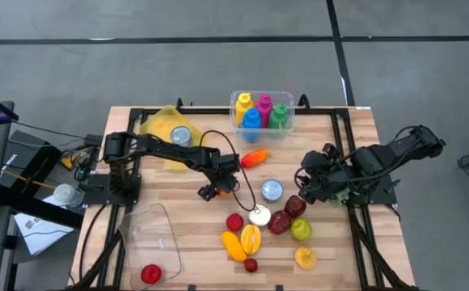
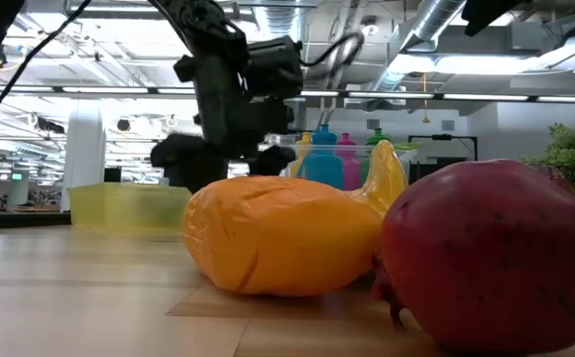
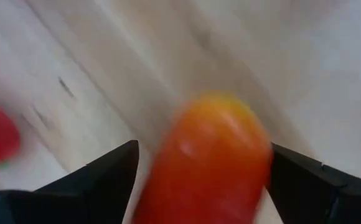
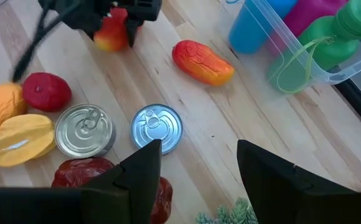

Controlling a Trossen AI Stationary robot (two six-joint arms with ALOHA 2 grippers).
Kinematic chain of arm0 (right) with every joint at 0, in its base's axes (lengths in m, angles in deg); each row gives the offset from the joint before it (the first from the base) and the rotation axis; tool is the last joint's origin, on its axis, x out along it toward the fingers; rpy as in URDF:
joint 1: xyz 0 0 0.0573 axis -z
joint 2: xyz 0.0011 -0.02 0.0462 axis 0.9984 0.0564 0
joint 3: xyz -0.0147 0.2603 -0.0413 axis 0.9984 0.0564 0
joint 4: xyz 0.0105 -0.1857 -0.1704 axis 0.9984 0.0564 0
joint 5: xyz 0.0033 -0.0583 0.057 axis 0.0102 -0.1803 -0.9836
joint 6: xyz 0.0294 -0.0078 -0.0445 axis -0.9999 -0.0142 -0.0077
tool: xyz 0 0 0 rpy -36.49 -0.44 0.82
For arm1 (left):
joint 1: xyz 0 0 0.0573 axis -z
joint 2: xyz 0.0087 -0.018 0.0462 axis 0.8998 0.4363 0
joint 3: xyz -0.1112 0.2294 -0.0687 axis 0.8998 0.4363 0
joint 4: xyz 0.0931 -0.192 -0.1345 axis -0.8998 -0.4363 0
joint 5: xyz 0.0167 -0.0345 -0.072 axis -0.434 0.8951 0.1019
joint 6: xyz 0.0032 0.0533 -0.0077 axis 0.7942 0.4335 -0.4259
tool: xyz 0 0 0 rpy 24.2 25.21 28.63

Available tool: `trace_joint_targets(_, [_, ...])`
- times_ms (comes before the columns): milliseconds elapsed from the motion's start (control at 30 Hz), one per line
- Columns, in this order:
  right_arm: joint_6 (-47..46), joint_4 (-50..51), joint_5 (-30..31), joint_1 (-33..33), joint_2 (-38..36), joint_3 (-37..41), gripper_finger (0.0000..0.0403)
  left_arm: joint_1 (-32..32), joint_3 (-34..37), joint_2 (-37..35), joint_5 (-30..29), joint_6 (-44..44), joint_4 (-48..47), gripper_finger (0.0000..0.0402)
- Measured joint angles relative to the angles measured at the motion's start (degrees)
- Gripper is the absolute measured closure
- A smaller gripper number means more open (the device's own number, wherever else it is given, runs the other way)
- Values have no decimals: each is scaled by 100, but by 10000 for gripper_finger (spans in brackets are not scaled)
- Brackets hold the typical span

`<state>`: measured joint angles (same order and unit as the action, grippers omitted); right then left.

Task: Pick & Place Food Item
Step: Put the bottom red mango into the transparent bin

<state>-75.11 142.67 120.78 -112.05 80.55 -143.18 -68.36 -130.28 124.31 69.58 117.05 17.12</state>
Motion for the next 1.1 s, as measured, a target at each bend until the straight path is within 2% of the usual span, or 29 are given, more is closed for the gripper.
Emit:
trace_joint_targets(133, [-2, 0, 0, 0, 1, 0, 198, 2, 2, 50, -427, -19, -112, 113])
trace_joint_targets(300, [-2, -2, 2, 0, -2, 0, 198, 2, 2, 1, -647, -201, -104, 168])
trace_joint_targets(400, [0, 0, 2, 0, -2, 0, 198, 6, 1, -78, -644, -812, -7, 194])
trace_joint_targets(533, [9, 3, 5, 0, 2, 0, 198, 6, -31, -410, -533, -2105, 18, 193])
trace_joint_targets(767, [141, -37, 22, 95, 1, 2, 198, 6, -40, -1848, -500, -4846, -34, 174])
trace_joint_targets(933, [325, -194, 24, 251, -3, 2, 198, 125, -40, -3237, -466, -6485, -775, 189])
trace_joint_targets(1100, [911, -587, 23, 376, 1, 2, 198, 739, -42, -4653, -276, -7581, -1706, 185])
